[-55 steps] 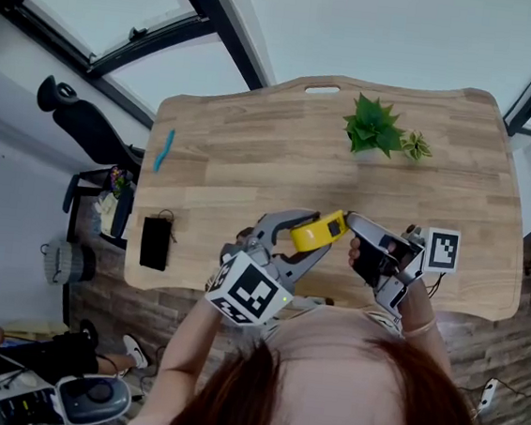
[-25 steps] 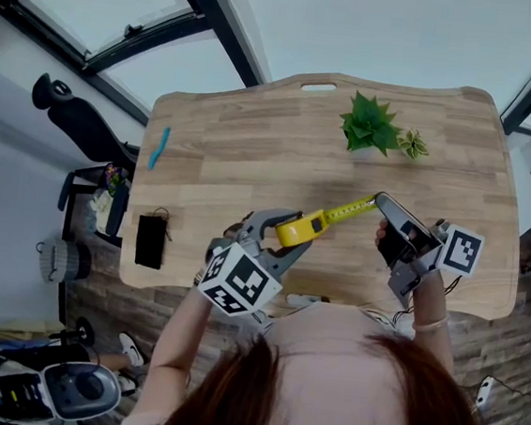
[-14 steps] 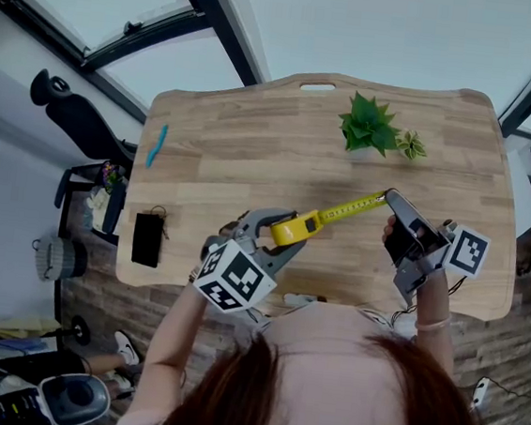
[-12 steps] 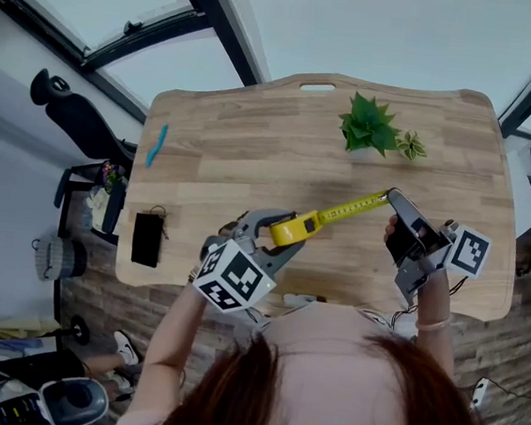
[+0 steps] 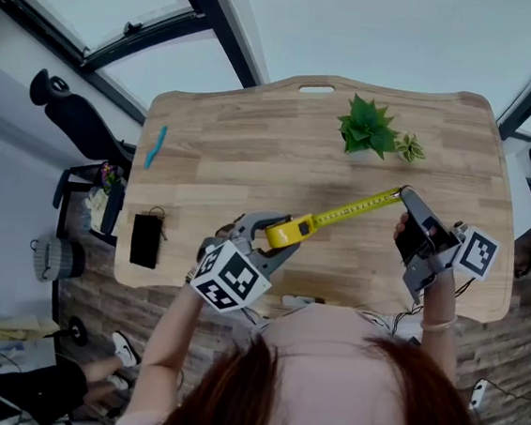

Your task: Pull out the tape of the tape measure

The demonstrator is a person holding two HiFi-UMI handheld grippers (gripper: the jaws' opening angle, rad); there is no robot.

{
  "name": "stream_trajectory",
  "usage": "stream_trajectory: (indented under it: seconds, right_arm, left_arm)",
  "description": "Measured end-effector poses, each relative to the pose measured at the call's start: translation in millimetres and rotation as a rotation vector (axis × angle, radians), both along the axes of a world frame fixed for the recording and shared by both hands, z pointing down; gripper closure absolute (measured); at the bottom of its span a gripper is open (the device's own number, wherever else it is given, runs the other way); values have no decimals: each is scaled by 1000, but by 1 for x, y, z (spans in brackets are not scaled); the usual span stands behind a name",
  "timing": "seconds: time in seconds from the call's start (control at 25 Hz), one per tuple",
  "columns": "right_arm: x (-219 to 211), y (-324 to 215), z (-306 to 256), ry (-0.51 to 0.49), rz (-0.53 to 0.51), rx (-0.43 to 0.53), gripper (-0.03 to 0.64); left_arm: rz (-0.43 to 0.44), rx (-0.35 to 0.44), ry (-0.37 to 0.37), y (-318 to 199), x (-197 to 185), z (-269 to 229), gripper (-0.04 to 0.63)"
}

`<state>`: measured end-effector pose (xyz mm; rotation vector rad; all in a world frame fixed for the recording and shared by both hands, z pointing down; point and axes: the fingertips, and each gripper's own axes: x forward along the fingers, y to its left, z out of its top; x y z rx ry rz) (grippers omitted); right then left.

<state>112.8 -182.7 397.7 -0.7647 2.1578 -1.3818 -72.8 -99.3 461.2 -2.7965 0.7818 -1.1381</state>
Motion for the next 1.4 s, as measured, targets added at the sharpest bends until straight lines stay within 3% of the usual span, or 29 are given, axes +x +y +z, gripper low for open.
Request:
stream_trajectory:
  seconds: [1.4]
  right_arm:
    - [99, -21, -20, 40, 217, 46, 568]
  left_arm:
    - [23, -51, -29, 2, -7, 12, 430]
